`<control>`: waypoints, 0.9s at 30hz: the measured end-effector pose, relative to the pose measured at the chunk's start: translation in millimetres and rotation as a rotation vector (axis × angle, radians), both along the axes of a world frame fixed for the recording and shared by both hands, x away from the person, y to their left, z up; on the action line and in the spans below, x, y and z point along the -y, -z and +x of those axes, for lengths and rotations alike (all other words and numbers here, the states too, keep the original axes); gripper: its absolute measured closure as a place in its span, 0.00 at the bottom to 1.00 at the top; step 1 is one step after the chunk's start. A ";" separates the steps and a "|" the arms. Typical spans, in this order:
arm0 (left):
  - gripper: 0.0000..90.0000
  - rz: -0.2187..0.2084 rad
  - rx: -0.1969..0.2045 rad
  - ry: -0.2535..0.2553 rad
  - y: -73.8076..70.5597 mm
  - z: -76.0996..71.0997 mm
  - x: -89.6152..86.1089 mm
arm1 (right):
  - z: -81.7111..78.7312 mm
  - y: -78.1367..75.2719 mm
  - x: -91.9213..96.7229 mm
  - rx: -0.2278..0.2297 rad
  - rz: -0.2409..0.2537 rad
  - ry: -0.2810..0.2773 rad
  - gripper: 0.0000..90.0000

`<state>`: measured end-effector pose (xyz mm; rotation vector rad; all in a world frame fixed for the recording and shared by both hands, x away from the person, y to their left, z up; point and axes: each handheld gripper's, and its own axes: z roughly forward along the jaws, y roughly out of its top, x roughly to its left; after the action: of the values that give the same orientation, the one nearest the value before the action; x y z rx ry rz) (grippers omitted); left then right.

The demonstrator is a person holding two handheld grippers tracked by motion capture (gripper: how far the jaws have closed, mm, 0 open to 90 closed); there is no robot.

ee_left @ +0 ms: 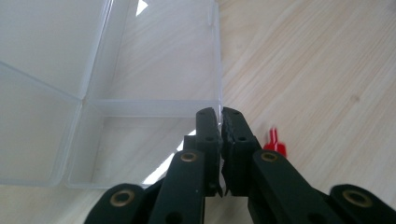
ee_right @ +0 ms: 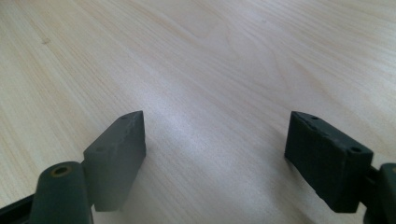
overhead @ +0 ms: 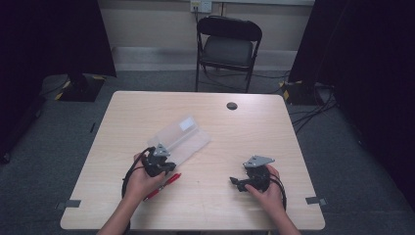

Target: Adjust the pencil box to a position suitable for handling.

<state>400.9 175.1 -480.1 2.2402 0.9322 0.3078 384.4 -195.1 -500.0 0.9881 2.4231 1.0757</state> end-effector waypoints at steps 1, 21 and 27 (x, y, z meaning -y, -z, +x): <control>0.96 -0.001 0.001 -0.004 0.5 -1.9 -3.2 | 0.0 0.0 0.0 -0.001 0.000 -0.001 0.22; 0.57 -0.125 0.029 0.035 -14.7 -50.0 -35.5 | -0.7 0.2 0.2 0.003 -0.003 -0.003 0.22; 0.59 -0.115 -0.001 0.029 -0.3 -65.2 -46.2 | -0.4 0.2 0.1 0.003 -0.003 -0.006 0.21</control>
<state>335.7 221.3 -479.8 2.1466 0.8939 0.2344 384.0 -195.2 -500.2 0.9778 2.4261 1.0747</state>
